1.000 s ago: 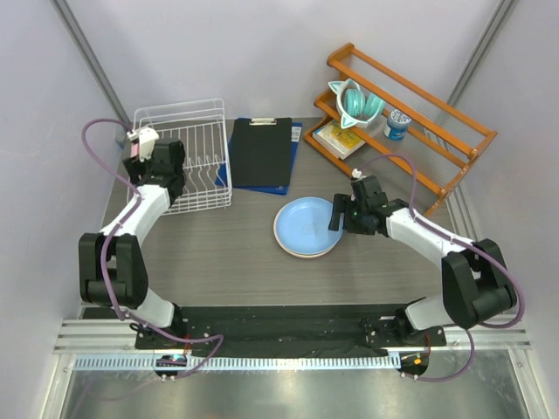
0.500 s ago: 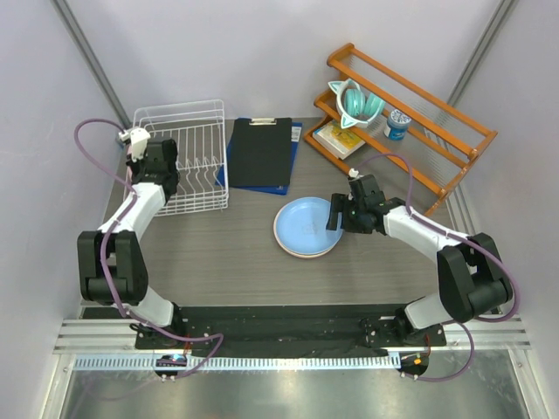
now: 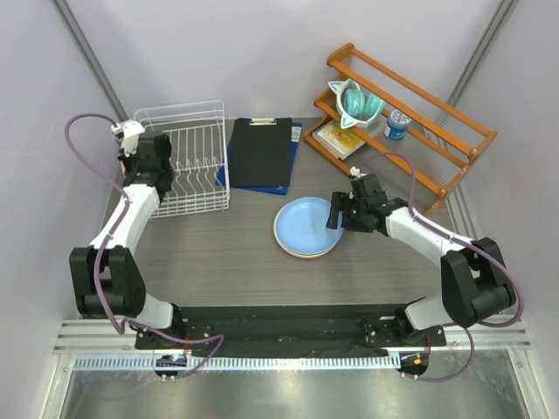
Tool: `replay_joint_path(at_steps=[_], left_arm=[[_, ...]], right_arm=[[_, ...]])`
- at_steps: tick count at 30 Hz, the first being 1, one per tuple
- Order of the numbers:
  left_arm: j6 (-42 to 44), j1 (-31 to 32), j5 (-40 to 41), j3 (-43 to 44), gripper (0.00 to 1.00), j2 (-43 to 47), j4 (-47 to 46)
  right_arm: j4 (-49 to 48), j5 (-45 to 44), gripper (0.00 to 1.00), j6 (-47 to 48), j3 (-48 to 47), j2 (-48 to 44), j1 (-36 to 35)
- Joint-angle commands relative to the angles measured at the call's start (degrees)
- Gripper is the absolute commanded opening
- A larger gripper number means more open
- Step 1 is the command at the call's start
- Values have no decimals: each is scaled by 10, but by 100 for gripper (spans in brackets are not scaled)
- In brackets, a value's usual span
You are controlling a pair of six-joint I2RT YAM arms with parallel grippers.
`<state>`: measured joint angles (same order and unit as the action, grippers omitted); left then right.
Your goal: Unload the plates from the dish rack
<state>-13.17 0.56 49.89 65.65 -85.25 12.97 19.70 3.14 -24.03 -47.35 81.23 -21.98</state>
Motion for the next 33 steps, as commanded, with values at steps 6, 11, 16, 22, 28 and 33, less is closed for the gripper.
replay_joint_path(at_steps=[6,11,16,22,28,33], left_arm=[[31,3,12,50,0,129,-7],[-4,6,-37,68,0,181,71],[-104,8,-278,33,0,226,134],[-173,39,-453,-60,0,257,101],[-212,151,-508,-114,0,255,67],[-243,210,-496,-145,0,253,46]], right_arm=[[-10,5,81,1,2,-46,2],[-2,16,81,0,-1,-72,2],[-4,52,82,-6,-11,-124,1],[-31,93,82,-32,-18,-150,-17],[-80,112,82,-70,-20,-150,-55],[-113,114,82,-89,-26,-131,-78]])
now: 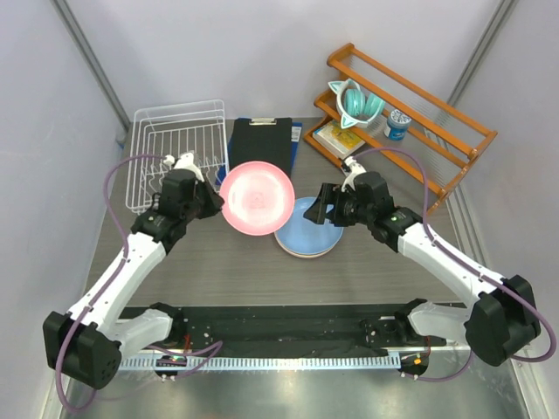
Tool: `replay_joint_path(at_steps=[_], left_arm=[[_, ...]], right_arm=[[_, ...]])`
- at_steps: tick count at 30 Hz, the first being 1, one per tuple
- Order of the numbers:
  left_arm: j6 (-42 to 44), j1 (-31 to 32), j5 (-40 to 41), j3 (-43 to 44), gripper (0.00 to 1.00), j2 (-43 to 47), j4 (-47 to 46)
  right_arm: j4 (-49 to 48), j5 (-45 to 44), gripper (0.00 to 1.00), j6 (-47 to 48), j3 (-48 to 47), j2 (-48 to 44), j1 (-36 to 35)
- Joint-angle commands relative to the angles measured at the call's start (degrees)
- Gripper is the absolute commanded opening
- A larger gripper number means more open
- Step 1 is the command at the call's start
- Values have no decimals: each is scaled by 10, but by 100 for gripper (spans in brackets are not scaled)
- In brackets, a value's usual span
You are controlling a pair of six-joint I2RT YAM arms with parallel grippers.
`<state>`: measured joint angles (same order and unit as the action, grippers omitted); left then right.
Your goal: Unload the plates from the dish rack
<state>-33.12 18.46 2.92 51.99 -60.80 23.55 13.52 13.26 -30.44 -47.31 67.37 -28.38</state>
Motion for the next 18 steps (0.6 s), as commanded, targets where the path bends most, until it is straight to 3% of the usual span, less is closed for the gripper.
replay_joint_path(at_steps=[1,11,18], left_arm=[[-46,51,-23,-12,0,12,-62],[-65,154,34,-40,0,14,-69],[-63,178,61,-30,0,20,-69]], right_arm=[[-53,11,82,-27,-28,10,-17],[-68,-4,78,-38,-38,65,-35],[-55,-19,20,-31,-31,84,-37]])
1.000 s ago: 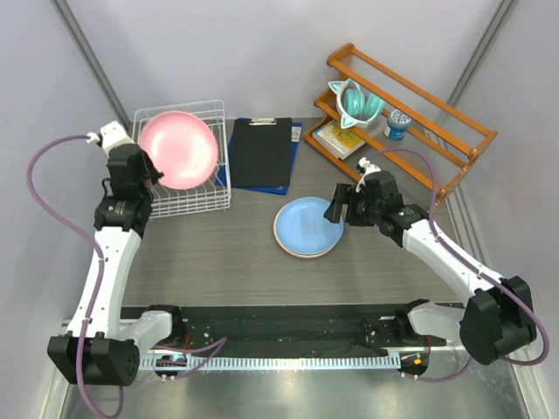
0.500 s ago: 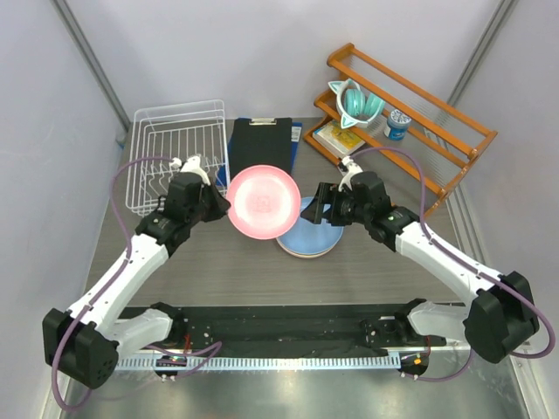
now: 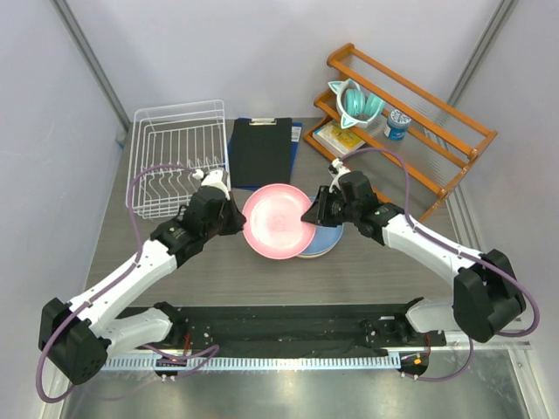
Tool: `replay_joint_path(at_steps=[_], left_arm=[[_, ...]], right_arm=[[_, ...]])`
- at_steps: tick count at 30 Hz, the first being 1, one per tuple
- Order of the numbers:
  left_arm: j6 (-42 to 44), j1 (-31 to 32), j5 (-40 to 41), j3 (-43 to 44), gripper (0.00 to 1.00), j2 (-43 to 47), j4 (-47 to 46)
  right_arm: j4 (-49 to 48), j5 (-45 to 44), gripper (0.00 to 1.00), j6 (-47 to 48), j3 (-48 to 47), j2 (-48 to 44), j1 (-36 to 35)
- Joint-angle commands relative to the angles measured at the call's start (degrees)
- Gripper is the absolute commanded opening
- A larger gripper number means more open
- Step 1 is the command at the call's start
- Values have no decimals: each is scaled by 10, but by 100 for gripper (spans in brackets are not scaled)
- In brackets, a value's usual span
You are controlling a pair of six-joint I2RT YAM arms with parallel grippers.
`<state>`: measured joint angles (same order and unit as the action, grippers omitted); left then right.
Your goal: Unload the plates from the dish rack
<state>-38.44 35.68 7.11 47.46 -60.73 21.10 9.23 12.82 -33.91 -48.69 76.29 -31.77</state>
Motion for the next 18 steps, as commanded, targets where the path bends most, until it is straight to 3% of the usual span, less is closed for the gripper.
replay_joint_path(at_steps=[1,3,5,8,9,12,18], left_arm=[[-7,6,22,17,0,20,-45],[-4,6,25,19,0,20,-43],[-4,6,31,20,0,20,-42],[-4,6,47,18,30,25,-37],[-2,5,55,18,50,27,-34],[3,6,103,21,73,39,-12],[16,6,156,2,77,81,9]], right_arm=[[-8,-19,15,5,-16,-6,-3],[-4,-22,3,10,-14,-7,-3],[3,-35,1,10,-14,-12,-4],[18,-74,1,11,-12,-20,-3],[26,-86,1,14,-15,-25,-3],[56,-132,1,17,-22,-36,-1],[78,-171,1,17,-12,-40,24]])
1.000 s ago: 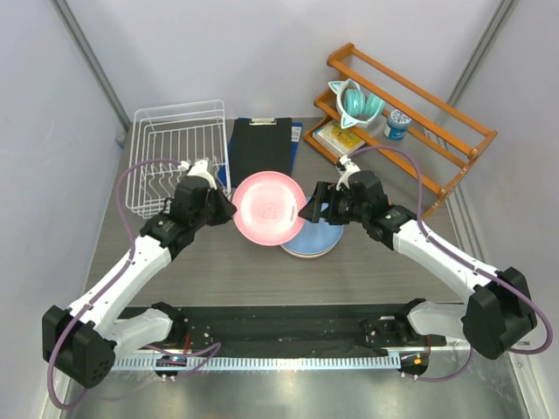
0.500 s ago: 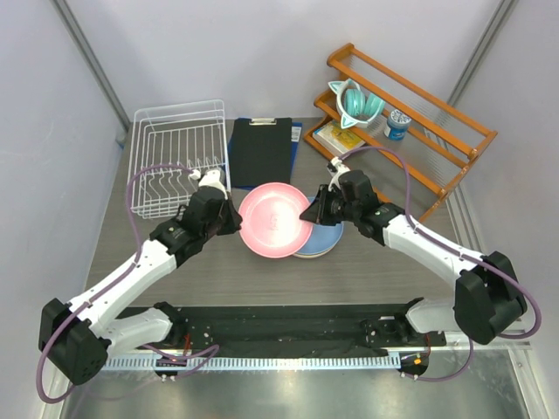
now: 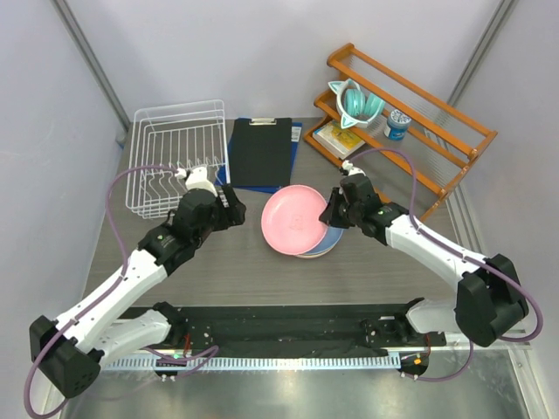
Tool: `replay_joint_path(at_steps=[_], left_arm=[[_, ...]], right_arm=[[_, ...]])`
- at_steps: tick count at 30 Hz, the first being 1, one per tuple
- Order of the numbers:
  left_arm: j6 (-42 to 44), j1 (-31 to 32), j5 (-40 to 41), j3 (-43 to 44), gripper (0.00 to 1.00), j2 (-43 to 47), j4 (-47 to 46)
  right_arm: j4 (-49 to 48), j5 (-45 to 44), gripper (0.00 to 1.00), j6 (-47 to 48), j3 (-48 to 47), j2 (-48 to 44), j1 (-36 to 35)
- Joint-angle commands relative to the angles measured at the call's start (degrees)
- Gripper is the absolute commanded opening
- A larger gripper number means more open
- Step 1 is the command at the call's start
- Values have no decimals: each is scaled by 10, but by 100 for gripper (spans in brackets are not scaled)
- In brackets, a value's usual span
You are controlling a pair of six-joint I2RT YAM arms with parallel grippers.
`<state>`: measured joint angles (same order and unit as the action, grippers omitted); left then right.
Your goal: Unload the plates from the dish rack
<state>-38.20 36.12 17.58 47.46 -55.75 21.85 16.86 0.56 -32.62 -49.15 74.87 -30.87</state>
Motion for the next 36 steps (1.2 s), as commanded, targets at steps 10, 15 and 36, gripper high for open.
replay_joint_path(at_steps=[10,15,36], left_arm=[[13,2,82,-39,78,54,0],[14,2,89,-43,83,51,-7],[24,1,167,-40,99,54,15]], right_arm=[[6,-29,1,15,11,-25,78],[1,7,6,19,15,-4,78],[40,-72,97,46,29,-90,78]])
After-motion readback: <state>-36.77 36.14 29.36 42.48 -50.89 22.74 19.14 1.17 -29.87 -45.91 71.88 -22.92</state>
